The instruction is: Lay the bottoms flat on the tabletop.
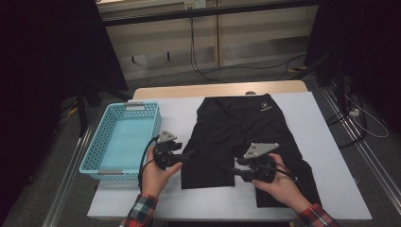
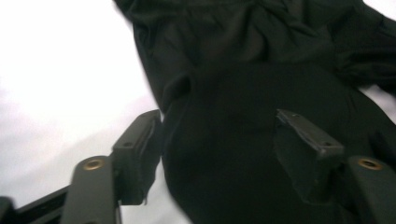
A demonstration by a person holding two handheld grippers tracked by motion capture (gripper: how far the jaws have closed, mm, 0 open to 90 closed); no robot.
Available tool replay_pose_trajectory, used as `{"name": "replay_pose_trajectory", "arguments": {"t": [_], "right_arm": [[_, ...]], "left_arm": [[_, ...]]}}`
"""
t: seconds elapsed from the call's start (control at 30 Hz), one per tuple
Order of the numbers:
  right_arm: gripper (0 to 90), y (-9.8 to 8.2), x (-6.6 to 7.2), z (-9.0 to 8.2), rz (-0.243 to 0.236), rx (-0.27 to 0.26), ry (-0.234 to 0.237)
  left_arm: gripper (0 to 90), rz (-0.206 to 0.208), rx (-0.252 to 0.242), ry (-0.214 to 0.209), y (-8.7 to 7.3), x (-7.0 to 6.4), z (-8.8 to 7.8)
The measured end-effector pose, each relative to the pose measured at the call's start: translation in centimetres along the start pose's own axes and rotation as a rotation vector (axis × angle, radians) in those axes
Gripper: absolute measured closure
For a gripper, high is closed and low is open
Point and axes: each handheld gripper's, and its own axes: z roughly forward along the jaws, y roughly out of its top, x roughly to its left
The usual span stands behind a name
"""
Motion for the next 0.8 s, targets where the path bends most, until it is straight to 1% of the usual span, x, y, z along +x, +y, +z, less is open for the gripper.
{"name": "replay_pose_trajectory", "arguments": {"t": [0.03, 0.1, 0.17, 0.23, 0.27, 0.33, 0.37, 0.43, 0.5, 0.53, 0.57, 0.63, 0.7, 0.73, 0.77, 0.8], "right_arm": [[60.2, -0.1, 0.2, 0.1, -0.006, 0.003, 0.007], [60.7, -0.2, 0.5, 0.6, -0.015, 0.026, 0.008], [60.5, -0.2, 0.4, 1.0, -0.017, 0.035, 0.006], [60.3, -0.2, 0.4, 1.5, -0.011, 0.047, 0.003], [60.5, -0.3, 0.4, 1.8, -0.014, 0.058, 0.009], [60.5, -0.3, 0.5, 2.2, -0.028, 0.083, 0.015], [60.5, -0.4, 0.6, 2.4, -0.033, 0.091, 0.015], [64.7, -0.4, 0.6, 2.4, -0.037, 0.088, 0.016], [71.3, -0.4, 0.6, 2.4, -0.034, 0.085, 0.022], [74.6, -0.4, 0.6, 2.4, -0.032, 0.086, 0.029], [78.3, -0.4, 0.7, 2.4, -0.032, 0.088, 0.035], [80.8, -0.5, 0.8, 2.4, -0.037, 0.087, 0.041], [82.9, -0.5, 0.8, 2.3, -0.026, 0.082, 0.045], [84.2, -0.6, 0.8, 2.3, -0.024, 0.081, 0.047], [86.0, -0.6, 0.8, 2.3, -0.023, 0.079, 0.051], [87.5, -0.7, 0.8, 2.2, -0.023, 0.079, 0.055]], "left_arm": [[31.2, 0.0, 0.001, 0.0, -0.2, 0.0, -0.2], [29.6, -0.003, 0.014, -0.001, -0.6, 0.0, -0.3], [28.3, -0.007, 0.02, -0.002, -0.9, -0.1, -0.4], [27.7, 0.007, 0.028, -0.006, -1.1, -0.4, -0.4], [27.8, 0.011, 0.033, -0.01, -1.2, -0.5, -0.4], [27.3, 0.032, 0.043, -0.008, -1.4, -0.8, -0.3], [26.8, 0.048, 0.055, -0.004, -1.6, -0.9, -0.2], [26.6, 0.073, 0.063, 0.002, -1.7, -0.8, -0.2], [26.1, 0.065, 0.059, 0.016, -1.8, -0.7, -0.3], [26.1, 0.063, 0.068, 0.018, -1.9, -0.7, -0.4], [27.5, 0.064, 0.084, 0.034, -1.9, -0.7, -0.3], [29.3, 0.087, 0.107, 0.038, -2.1, -0.9, -0.2], [33.4, 0.087, 0.116, 0.035, -2.2, -1.0, -0.1], [34.3, 0.096, 0.125, 0.044, -2.2, -1.0, -0.1], [35.2, 0.097, 0.125, 0.043, -2.2, -0.9, -0.2], [36.1, 0.083, 0.123, 0.041, -2.3, -0.8, -0.2]]}}
